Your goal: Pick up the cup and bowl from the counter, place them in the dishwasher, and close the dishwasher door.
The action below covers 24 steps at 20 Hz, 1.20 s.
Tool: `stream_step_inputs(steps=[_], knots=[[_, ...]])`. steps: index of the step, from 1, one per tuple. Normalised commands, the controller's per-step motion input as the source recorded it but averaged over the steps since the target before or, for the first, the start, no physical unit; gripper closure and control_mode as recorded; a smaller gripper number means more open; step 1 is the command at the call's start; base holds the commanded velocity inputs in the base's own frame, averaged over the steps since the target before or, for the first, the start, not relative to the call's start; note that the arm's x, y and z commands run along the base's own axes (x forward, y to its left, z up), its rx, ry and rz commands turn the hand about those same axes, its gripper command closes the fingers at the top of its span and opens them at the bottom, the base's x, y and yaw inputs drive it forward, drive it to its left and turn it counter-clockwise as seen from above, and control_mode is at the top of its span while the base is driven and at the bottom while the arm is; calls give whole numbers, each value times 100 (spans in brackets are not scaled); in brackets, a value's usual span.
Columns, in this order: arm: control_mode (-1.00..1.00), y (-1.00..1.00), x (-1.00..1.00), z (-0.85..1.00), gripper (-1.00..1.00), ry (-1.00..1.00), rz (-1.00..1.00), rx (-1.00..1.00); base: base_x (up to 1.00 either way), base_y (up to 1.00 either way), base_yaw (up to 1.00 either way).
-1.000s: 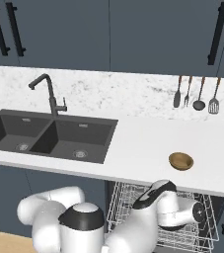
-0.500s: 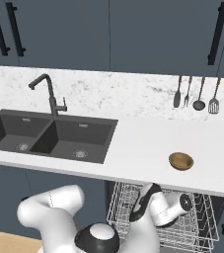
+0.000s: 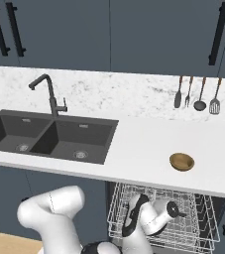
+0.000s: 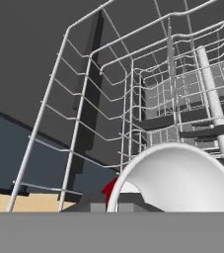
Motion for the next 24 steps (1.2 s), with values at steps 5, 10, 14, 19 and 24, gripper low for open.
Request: stream_step_inputs(steps=[5,10,14,19,24], knots=[[-100,32,2,-15,100,6,0,0,0,0,0],[-100,29,0,-20,-100,9,0,0,0,0,0],[-100,19,0,-9,-100,4,0,0,0,0,0],[-100,3,0,0,-100,1,0,0,0,0,0],[-100,-4,0,0,-100,7,0,-19,0,0,0]])
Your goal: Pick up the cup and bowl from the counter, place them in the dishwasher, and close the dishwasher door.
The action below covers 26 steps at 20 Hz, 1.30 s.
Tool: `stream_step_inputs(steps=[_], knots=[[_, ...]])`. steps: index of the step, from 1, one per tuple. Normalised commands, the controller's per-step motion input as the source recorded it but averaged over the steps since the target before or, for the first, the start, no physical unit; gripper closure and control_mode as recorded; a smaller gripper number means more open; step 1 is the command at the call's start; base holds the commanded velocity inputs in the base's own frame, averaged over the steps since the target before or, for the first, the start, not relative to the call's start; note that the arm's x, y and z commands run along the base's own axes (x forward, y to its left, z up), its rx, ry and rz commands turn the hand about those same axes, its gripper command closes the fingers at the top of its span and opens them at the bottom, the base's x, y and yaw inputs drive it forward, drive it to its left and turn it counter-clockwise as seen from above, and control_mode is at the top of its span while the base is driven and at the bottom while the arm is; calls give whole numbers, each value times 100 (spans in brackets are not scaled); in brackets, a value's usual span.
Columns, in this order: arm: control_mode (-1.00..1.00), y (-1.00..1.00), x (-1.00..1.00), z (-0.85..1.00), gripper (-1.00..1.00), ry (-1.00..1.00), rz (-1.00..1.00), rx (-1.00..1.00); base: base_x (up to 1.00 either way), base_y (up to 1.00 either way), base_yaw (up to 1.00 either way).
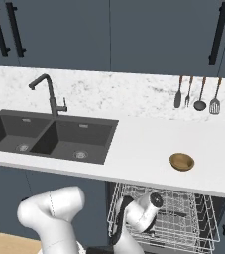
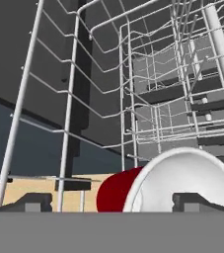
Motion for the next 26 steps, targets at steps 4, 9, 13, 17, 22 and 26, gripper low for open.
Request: stream_step_inputs(steps=[4,9,13,17,22,26], knots=[[-100,0,0,0,-100,9,0,-51,0,0,0],[-100,0,0,-4,-100,1,-4,-36,0,0,0],[-100,-1,0,4,-100,0,-6,-19,0,0,0],[-100,-17,0,47,-100,6,-14,-5,0,0,0],[-100,-63,0,82,-100,11,-22,2,0,0,0],[-100,-86,0,75,-100,4,-18,6,0,0,0]])
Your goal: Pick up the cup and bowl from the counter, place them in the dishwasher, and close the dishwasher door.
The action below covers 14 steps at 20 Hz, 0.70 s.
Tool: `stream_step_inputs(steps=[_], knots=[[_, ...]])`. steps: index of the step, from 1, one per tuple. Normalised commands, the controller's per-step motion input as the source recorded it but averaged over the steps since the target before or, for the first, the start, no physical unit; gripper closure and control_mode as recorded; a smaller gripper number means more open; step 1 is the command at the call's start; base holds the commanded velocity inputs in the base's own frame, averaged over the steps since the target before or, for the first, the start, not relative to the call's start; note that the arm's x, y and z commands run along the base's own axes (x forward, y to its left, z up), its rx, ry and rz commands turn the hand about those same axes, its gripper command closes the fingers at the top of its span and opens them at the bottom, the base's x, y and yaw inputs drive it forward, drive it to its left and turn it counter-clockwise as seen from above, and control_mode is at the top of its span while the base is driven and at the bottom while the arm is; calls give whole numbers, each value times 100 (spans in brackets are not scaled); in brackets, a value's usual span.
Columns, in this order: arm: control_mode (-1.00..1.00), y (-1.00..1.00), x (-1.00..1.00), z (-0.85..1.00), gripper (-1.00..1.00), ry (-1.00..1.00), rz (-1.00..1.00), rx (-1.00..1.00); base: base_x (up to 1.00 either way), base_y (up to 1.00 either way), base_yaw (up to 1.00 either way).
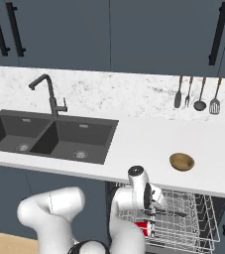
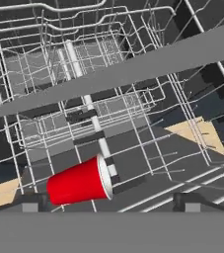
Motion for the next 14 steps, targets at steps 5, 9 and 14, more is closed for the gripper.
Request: stream_step_inputs(steps=[5,9,14], knots=[[-100,-70,0,71,-100,1,-2,-5,0,0,0],[-100,-35,0,91,-100,5,2,-5,0,0,0],[-100,-2,9,73,-100,7,12,0,0,0,0]])
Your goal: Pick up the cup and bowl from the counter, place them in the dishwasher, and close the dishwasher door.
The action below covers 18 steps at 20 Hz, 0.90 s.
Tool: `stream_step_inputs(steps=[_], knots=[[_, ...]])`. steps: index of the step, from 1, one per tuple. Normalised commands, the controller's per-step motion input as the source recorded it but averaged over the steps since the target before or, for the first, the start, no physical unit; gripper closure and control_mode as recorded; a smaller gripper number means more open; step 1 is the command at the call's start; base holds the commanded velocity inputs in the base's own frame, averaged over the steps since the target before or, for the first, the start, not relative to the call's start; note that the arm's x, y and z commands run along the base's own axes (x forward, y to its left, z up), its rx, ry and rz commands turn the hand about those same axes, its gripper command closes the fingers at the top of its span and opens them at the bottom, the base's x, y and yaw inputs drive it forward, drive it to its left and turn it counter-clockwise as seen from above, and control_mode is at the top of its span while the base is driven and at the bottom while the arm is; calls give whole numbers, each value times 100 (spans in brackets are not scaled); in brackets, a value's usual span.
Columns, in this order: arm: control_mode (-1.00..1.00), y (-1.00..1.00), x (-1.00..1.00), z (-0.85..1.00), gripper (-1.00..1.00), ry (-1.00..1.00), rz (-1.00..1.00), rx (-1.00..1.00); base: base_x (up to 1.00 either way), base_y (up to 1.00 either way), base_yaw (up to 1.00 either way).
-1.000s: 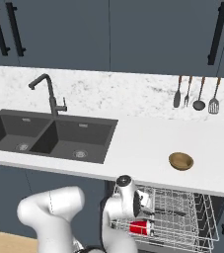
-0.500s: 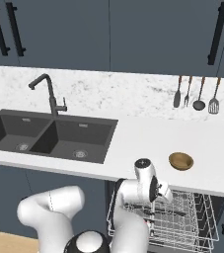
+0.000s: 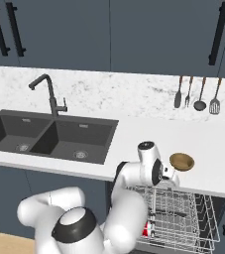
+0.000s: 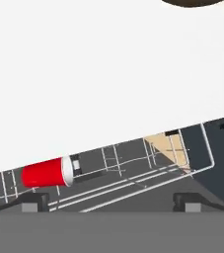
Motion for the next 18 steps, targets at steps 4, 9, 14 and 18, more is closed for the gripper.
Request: stream_step_inputs(steps=[4,9,14,18], knots=[[-100,1,43,87,-100,0,16,0,0,0,0],[-100,0,38,85,-100,1,12,0,0,0,0],[-100,-2,41,26,-100,1,0,2,0,0,0],[-100,-12,82,0,-100,3,-3,8,0,0,0]])
